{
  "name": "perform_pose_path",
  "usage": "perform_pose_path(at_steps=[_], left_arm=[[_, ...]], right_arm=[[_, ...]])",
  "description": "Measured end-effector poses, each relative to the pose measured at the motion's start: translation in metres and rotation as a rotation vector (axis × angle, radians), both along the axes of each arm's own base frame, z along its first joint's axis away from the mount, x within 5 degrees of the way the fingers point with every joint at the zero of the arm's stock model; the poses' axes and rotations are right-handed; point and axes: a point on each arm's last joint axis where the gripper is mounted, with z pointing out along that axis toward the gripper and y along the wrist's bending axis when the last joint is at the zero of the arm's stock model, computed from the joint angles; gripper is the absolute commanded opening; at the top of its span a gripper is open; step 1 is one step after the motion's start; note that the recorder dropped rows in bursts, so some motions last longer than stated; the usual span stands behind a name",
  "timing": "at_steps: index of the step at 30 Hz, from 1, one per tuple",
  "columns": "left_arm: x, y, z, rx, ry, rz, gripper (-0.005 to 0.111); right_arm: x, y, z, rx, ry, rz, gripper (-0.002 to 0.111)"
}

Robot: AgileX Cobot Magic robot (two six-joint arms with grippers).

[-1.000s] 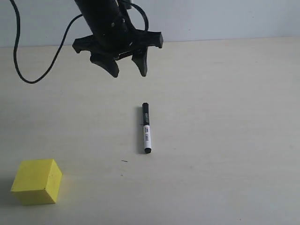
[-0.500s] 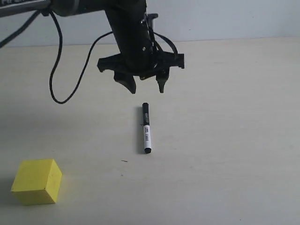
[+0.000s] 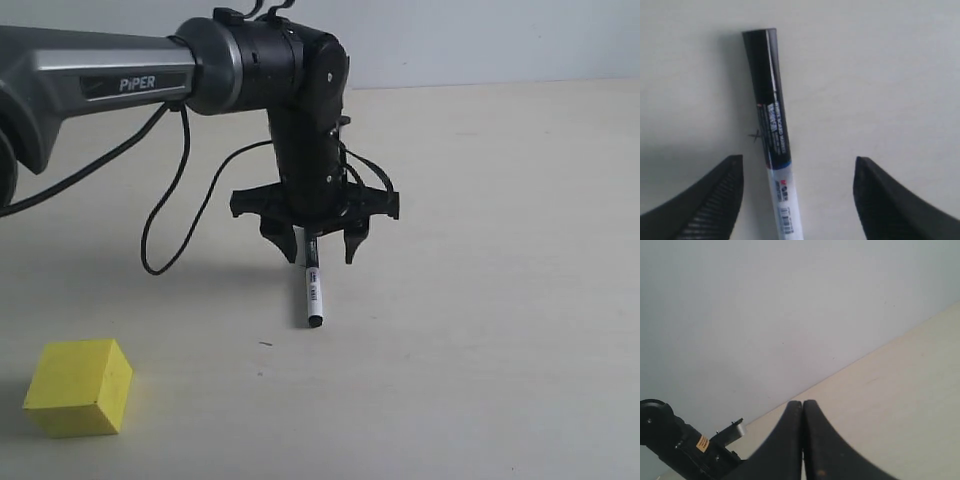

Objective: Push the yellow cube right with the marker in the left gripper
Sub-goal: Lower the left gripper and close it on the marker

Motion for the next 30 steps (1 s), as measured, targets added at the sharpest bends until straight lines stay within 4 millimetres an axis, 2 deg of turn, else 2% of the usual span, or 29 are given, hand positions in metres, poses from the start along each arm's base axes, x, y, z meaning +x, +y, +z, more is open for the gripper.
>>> perform_pose_path(at_steps=[11,25,30], left_arm=[[-0.013,-0.004,-0.009,0.057,0.07,-0.027,0.062],[-0.012,-0.005,-0.017,0.061,0.075,-0.026,0.062],[-0.012,-0.006,-0.027,0.07,0.083,-0.026,0.062]], right_arm=[[0.0,0.0,0.0,0.0,0.0,0.0,0.0],[0.0,0.0,0.0,0.0,0.0,0.0,0.0],[0.0,0.0,0.0,0.0,0.0,0.0,0.0]])
